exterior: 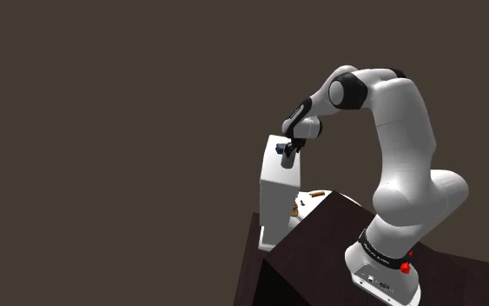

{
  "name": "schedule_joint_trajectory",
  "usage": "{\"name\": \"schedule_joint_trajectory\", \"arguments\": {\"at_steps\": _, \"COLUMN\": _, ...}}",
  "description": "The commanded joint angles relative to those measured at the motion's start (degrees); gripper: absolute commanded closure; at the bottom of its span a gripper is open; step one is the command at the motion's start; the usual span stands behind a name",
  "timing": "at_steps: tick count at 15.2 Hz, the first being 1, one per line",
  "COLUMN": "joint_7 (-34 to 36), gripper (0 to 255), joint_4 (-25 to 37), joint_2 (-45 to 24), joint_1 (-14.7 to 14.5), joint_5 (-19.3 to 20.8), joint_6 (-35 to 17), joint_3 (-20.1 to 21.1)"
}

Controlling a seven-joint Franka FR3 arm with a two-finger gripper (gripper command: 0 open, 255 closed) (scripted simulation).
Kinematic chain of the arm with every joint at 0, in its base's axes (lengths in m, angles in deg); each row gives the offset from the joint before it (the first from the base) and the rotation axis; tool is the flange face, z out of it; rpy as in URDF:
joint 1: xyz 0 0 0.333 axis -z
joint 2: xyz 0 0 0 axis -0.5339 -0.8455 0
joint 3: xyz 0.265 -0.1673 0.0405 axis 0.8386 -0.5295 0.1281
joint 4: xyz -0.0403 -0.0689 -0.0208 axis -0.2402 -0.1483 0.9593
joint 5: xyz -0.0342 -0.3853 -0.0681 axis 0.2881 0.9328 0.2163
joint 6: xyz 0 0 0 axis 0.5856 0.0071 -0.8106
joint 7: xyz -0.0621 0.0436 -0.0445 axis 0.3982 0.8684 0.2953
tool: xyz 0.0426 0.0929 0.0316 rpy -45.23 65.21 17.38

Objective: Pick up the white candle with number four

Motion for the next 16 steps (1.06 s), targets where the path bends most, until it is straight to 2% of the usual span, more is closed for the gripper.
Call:
{"name": "schedule_joint_trajectory", "arguments": {"at_steps": 1, "joint_7": 0.1, "gripper": 255, "joint_4": -0.5, "joint_2": 1.0, "joint_1": -0.2, "joint_5": 0.2, "joint_6": 0.6, "joint_3": -0.3}}
{"name": "schedule_joint_trajectory", "arguments": {"at_steps": 16, "joint_7": 1.4, "gripper": 255, "joint_4": -2.5, "joint_2": 9.3, "joint_1": -2.1, "joint_5": 2.2, "joint_6": 6.9, "joint_3": -2.8}}
